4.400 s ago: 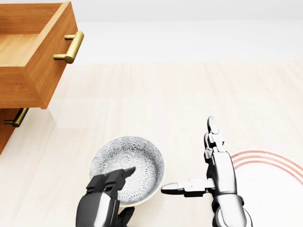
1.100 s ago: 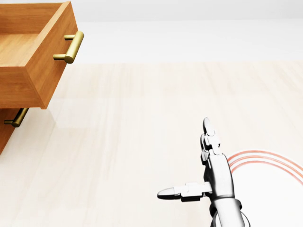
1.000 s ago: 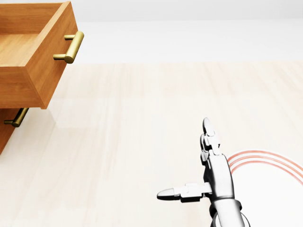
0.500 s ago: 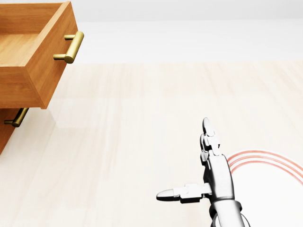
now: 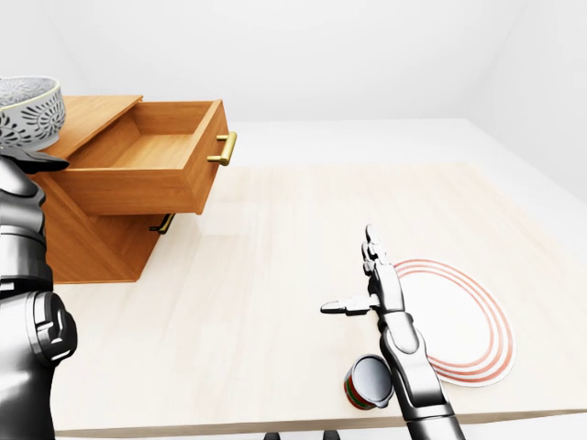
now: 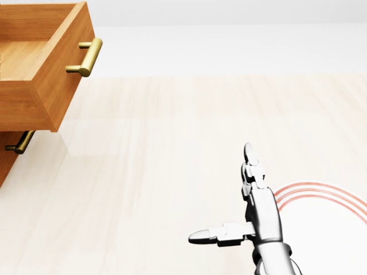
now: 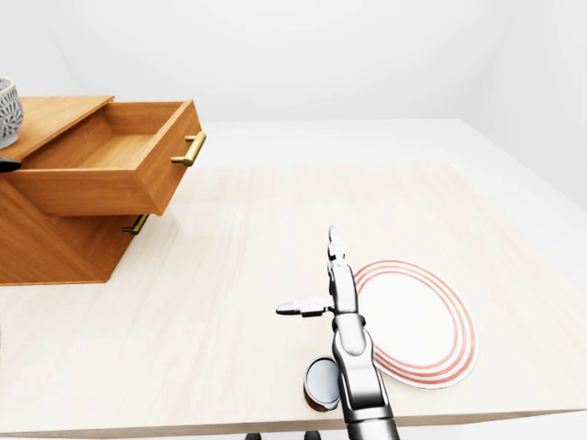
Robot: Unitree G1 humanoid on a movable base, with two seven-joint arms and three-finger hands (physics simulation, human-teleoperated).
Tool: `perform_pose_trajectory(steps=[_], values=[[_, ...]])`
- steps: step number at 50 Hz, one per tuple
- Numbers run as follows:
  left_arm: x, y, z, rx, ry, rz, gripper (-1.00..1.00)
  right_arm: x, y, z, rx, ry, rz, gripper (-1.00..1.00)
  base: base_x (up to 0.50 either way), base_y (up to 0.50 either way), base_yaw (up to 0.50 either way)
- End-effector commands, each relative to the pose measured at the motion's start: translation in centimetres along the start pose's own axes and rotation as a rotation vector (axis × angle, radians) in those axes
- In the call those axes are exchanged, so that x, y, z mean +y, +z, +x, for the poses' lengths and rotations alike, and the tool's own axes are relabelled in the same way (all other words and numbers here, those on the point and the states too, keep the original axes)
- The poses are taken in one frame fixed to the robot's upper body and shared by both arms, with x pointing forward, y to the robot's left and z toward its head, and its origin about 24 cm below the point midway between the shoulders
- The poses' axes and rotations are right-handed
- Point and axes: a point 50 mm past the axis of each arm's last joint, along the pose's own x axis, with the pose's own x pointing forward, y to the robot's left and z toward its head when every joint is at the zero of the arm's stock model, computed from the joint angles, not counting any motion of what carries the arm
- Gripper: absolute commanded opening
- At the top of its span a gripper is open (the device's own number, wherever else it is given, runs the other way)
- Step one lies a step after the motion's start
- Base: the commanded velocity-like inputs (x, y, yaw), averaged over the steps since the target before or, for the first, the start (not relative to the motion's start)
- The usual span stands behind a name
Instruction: Put the bowl on top of the cabinet.
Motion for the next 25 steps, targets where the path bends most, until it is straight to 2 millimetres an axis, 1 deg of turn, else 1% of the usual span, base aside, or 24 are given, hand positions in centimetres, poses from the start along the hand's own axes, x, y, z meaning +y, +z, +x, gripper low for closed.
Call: perform_pose_trajectory(steps=[1, 8, 14, 20, 24, 25], values=[[-3.6, -1.9, -2.7, 0.034, -0.124, 0.03, 1.0, 0.1, -0.1, 0.1, 0.001, 0.003, -0.002, 1.0, 0.0, 0.0, 0.0], [-3.7, -2.0, -2.8, 0.034, -0.128, 0.032, 1.0, 0.1, -0.1, 0.1, 0.002, 0.004, -0.001, 1.0, 0.0, 0.0, 0.0], [-3.3, -1.8, -2.6, 0.024, -0.11, 0.028, 1.0, 0.1, 0.0, 0.0, 0.0, 0.004, -0.001, 1.0, 0.0, 0.0, 0.0], [-2.6, -1.1, -2.1, -0.004, -0.072, 0.009, 1.0, 0.1, 0.0, 0.0, 0.0, 0.006, -0.002, 1.0, 0.0, 0.0, 0.0], [-1.4, -0.2, -1.7, -0.04, -0.012, -0.023, 1.0, 0.2, -0.1, 0.0, 0.0, 0.007, -0.004, 1.0, 0.0, 0.0, 0.0], [-0.8, 0.1, -1.5, -0.053, 0.017, -0.046, 1.0, 0.2, 0.0, 0.0, 0.0, 0.006, -0.003, 1.0, 0.0, 0.0, 0.0]])
